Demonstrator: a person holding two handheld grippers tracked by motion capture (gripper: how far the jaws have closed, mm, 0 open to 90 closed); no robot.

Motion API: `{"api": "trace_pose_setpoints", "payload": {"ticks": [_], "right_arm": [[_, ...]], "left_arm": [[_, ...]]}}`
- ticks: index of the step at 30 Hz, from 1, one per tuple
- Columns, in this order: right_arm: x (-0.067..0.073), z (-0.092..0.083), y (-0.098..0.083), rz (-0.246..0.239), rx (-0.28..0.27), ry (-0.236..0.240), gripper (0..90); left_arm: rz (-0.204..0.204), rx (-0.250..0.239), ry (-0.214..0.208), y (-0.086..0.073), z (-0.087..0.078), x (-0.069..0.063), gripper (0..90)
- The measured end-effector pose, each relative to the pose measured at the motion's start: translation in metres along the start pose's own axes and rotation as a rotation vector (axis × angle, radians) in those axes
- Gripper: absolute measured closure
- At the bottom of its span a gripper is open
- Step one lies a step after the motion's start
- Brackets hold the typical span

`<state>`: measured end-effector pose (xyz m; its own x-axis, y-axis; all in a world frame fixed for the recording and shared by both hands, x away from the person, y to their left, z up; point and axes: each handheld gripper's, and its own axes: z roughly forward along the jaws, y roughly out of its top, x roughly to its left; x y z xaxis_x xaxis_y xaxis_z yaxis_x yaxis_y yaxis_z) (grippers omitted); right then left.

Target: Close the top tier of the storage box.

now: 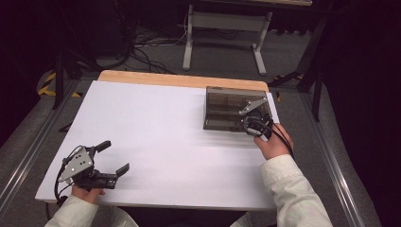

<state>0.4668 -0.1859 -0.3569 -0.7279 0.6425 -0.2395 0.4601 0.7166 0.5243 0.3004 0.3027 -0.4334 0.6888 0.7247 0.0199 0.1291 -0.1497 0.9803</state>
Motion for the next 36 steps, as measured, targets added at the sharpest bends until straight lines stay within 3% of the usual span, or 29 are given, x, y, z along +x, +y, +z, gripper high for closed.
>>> {"api": "trace_pose_setpoints", "payload": {"ticks": [16, 23, 27, 31, 36], "right_arm": [[-0.006, 0.01, 0.003, 0.033, -0.013, -0.053, 90.0], [-0.003, 0.015, 0.006, 0.022, -0.028, -0.128, 90.0], [-0.001, 0.015, 0.007, 0.02, -0.034, -0.143, 90.0], [-0.001, 0.013, 0.006, 0.021, -0.034, -0.149, 90.0], [-0.001, 0.003, 0.004, 0.033, -0.067, -0.1, 90.0]], "left_arm": [[-0.007, -0.004, -0.002, 0.0, -0.001, 0.0, 0.2], [-0.007, -0.003, -0.002, 0.0, -0.001, 0.0, 0.2], [-0.001, -0.002, 0.0, 0.0, -0.001, 0.001, 0.2], [0.004, -0.002, 0.001, 0.0, -0.001, 0.001, 0.2], [0.003, -0.002, 0.001, 0.0, -0.001, 0.001, 0.2]]}}
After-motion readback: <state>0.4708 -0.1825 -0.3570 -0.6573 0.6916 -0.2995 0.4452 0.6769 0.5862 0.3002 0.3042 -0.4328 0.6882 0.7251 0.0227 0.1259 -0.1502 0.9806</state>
